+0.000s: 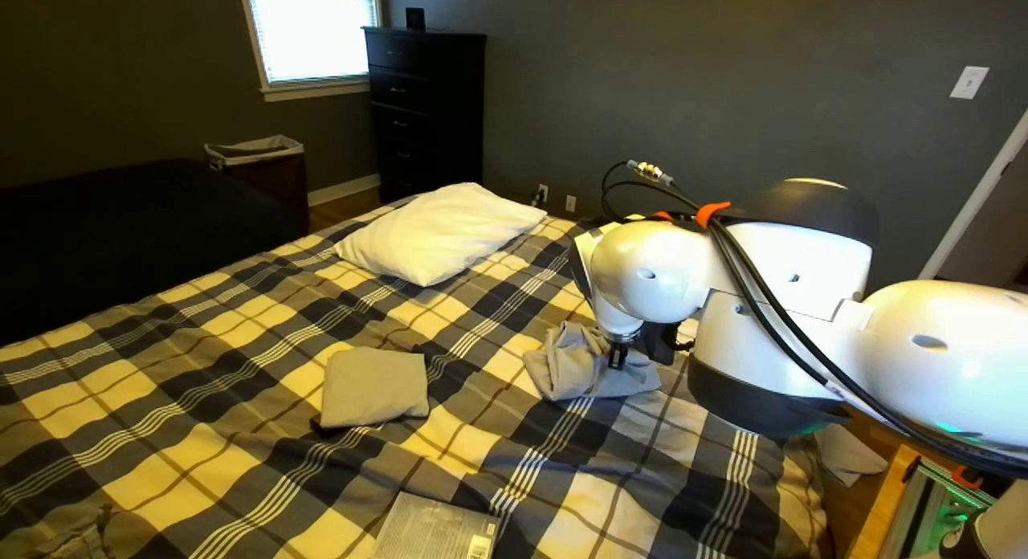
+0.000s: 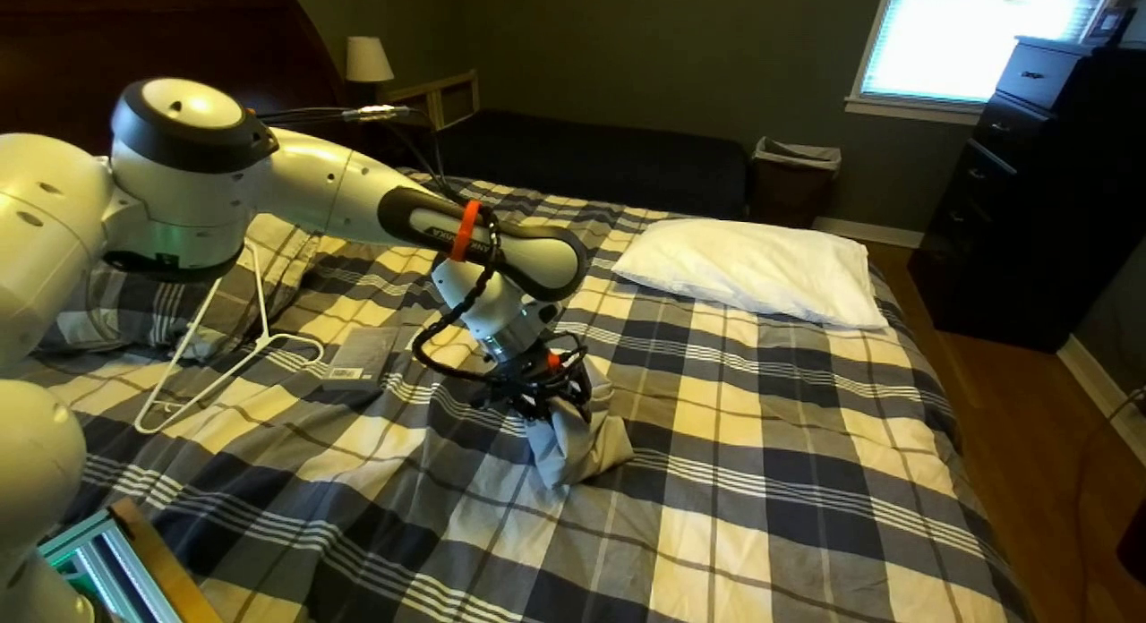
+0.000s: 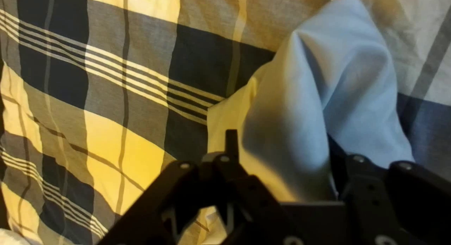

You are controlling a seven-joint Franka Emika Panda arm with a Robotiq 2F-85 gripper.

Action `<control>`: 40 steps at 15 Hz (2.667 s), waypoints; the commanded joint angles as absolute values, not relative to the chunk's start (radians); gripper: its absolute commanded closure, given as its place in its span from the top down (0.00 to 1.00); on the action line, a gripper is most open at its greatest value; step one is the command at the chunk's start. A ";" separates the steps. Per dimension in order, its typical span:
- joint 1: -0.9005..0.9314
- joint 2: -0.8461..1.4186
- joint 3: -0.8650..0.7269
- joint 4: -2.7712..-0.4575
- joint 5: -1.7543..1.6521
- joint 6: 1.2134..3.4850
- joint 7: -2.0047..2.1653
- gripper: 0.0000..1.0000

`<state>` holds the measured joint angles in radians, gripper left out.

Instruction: Fold the closest pillowcase in half

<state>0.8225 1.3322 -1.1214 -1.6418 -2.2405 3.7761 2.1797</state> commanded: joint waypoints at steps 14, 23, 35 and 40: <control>0.388 1.320 -1.042 -1.391 -2.059 3.927 2.175 0.57; 0.199 1.586 -1.082 -0.964 -2.059 4.107 2.483 1.00; 0.287 1.293 -0.935 -1.049 -2.250 4.002 2.295 1.00; 0.299 1.244 -0.789 -1.043 -2.266 4.047 2.072 1.00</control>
